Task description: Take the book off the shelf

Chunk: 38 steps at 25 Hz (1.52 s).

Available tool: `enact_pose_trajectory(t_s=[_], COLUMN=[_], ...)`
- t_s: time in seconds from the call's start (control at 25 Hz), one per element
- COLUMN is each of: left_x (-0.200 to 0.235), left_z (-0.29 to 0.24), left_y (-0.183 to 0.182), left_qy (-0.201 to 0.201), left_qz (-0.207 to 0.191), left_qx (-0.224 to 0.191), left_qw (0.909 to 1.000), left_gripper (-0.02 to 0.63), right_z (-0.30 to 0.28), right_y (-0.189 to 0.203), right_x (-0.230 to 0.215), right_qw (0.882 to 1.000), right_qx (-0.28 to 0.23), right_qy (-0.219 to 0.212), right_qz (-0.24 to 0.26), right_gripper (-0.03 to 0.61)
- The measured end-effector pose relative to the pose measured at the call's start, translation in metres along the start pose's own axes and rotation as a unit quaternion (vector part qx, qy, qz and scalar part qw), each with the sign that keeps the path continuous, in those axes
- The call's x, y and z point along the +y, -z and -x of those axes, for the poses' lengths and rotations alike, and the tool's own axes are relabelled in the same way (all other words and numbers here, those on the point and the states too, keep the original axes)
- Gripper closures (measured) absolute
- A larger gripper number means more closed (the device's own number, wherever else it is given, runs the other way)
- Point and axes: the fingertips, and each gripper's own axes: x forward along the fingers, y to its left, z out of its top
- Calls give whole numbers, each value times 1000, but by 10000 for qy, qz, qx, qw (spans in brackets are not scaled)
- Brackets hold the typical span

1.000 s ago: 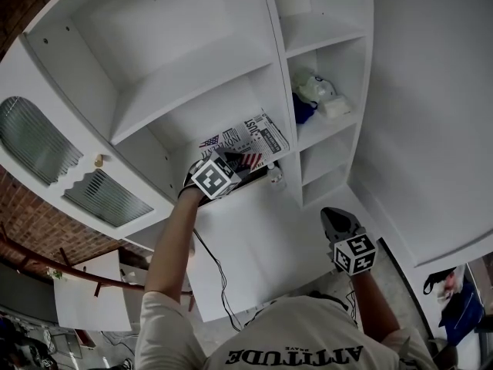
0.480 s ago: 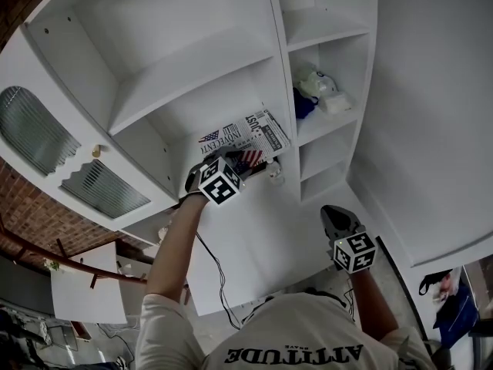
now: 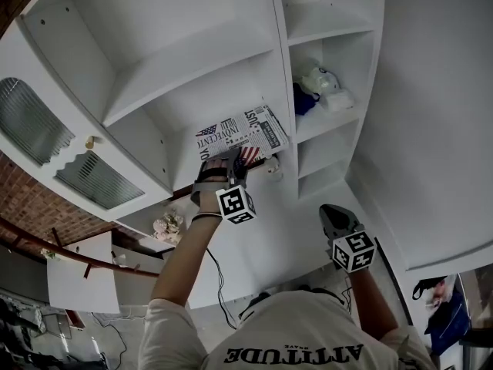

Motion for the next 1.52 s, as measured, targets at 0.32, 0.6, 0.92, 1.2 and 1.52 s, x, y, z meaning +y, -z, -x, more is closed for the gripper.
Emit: enact_pose_trajectory(t_s=[0.32, 0.6, 0.92, 1.2, 1.52], left_x=[-2, -5, 2, 22, 29], left_z=[14, 34, 55, 79, 111], left_y=[-2, -6, -15, -22, -17], left_qy=[-706, -1110, -1261, -1446, -1649], left_qz=[-342, -263, -19, 506, 892], left_qx=[117, 45, -116, -327, -303], left_qw=[9968, 9935, 9920, 9877, 9818], left_gripper=[362, 407, 428, 437, 437], right_z=[0, 3, 9, 14, 12], right_y=[8, 16, 18, 23, 34], right_x=[-5, -13, -13, -12, -6], right_qw=[9998, 9996, 9995, 9993, 9983], right_qx=[99, 172, 144, 148, 252], right_qy=[-171, -208, -277, -330, -495], right_qz=[20, -52, -58, -117, -189], right_gripper=[546, 546, 545, 546, 546])
